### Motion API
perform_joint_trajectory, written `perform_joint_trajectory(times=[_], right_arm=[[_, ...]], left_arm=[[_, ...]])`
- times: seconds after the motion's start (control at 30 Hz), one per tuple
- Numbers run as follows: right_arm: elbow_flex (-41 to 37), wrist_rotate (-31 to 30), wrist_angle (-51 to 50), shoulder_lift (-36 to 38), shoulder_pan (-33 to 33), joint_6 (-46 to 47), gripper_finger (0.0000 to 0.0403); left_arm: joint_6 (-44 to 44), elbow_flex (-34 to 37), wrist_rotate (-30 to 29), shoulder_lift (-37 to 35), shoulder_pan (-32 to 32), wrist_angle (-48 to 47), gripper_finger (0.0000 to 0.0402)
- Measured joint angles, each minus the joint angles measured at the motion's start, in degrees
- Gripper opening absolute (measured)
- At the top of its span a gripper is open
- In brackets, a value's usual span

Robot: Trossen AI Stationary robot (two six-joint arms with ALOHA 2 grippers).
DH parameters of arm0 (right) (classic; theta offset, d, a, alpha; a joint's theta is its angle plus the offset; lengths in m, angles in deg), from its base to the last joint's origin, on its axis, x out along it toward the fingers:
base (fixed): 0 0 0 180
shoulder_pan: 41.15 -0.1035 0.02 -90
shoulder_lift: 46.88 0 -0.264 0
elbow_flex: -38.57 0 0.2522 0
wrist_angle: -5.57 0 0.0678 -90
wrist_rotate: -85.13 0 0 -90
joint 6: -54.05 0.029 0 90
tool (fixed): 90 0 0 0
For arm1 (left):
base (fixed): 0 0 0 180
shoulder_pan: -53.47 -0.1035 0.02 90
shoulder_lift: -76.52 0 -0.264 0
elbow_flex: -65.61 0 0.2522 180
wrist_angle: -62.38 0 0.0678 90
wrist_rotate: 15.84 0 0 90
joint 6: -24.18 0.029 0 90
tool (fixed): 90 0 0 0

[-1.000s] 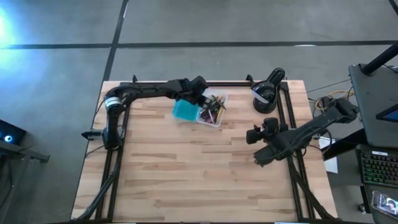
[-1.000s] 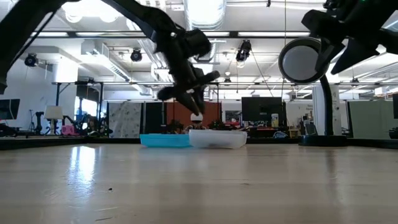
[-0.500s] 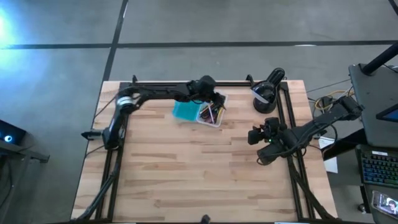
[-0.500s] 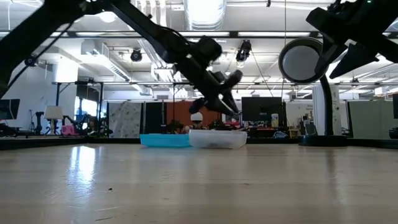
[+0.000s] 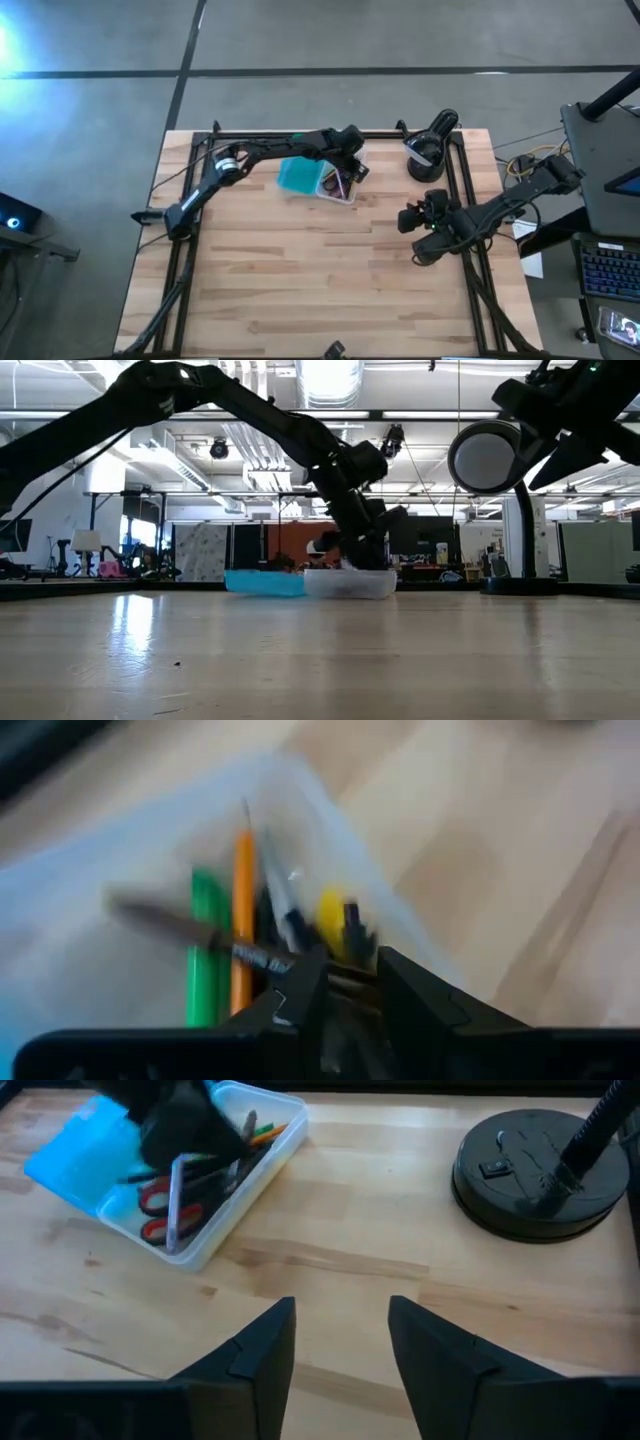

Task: Pick & place school supplies into a supply box
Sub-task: Put the brown pen into the blue supply box, then close the blue supply box

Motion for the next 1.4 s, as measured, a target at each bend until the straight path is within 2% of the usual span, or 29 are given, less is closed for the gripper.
perform_joint_trajectory(times=[0.2, 0.37, 0.53, 0.63, 0.73, 0.9, 1.0, 1.13, 1.33, 1.4], right_arm=[[-0.29, -0.02, -0.04, -0.01, 0.0, -0.02, 0.015], [-0.48, -0.09, 0.02, -0.01, -0.03, -0.63, 0.0152], [-0.61, -0.07, 0.27, 0.01, -0.04, -2.26, 0.0149], [-0.62, 0.2, 0.51, 0.03, -0.03, -2.9, 0.0148], [-0.73, 1.55, 1.6, 0.03, 0.09, -3.46, 0.0148], [-1.21, 4.31, 8.84, 0.03, 0.31, -13.35, 0.0143], [-1.5, 4.37, 12.39, 0.03, 0.88, -16.76, 0.0138], [-1.82, 5.6, 16.66, 0.03, 4.05, -19.92, 0.0132], [-4.54, 14.61, 34.3, 0.03, 14.32, -33.43, 0.0117], [-5.46, 17.6, 40.28, 0.03, 18.12, -36.25, 0.0107]], left_arm=[[2.68, 0.65, -0.28, -2.25, 0.02, -9.71, 0.0076], [2.75, 0.67, -1.77, -8.53, 0.29, -7.46, 0.0076], [2.8, 2.1, -11.39, -16.83, 0.99, -7.41, 0.0076], [-1.29, 9.44, -17.92, -21.6, -0.5, -11.16, 0.0076], [-8.28, 21.41, -19.5, -27.43, -3.07, -11.38, 0.0076], [-21.47, 42.21, -20.67, -40.18, -8.47, -3.89, 0.0076], [-23.79, 52.17, -20.33, -46.61, -11.73, 3.48, 0.0076], [-25.62, 59.16, -17.68, -50.05, -14.7, 4.87, 0.0076], [-28.06, 63.7, -14.51, -48.45, -17.72, 6.33, 0.0076], [-28.34, 64.83, -10.63, -47.32, -18.98, 8.57, 0.0076]])
